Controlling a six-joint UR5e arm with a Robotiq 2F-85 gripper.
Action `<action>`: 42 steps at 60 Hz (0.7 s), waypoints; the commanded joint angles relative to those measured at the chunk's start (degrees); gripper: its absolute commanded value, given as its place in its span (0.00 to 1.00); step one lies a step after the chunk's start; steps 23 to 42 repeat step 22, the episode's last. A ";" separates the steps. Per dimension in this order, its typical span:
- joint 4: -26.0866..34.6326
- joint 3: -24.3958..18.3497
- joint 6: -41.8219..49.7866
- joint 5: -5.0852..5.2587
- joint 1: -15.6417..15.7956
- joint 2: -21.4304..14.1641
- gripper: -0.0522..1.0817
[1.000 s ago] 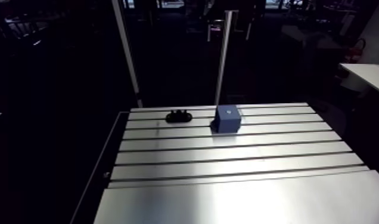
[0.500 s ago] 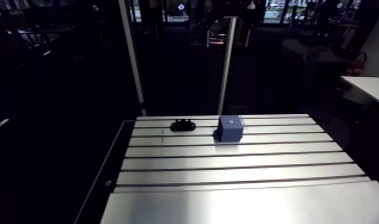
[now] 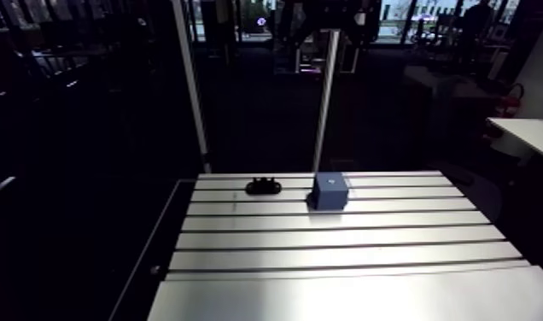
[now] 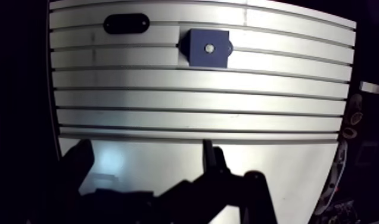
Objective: Pick up the M10 bolt and insert it into the hex recess until seated.
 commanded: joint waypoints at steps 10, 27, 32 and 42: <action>-0.07 0.54 -0.09 0.02 -0.07 -0.33 0.06; -0.14 0.85 -0.08 -0.16 -0.07 -0.34 0.06; -0.14 0.85 -0.08 -0.16 -0.07 -0.34 0.06; -0.14 0.85 -0.08 -0.16 -0.07 -0.34 0.06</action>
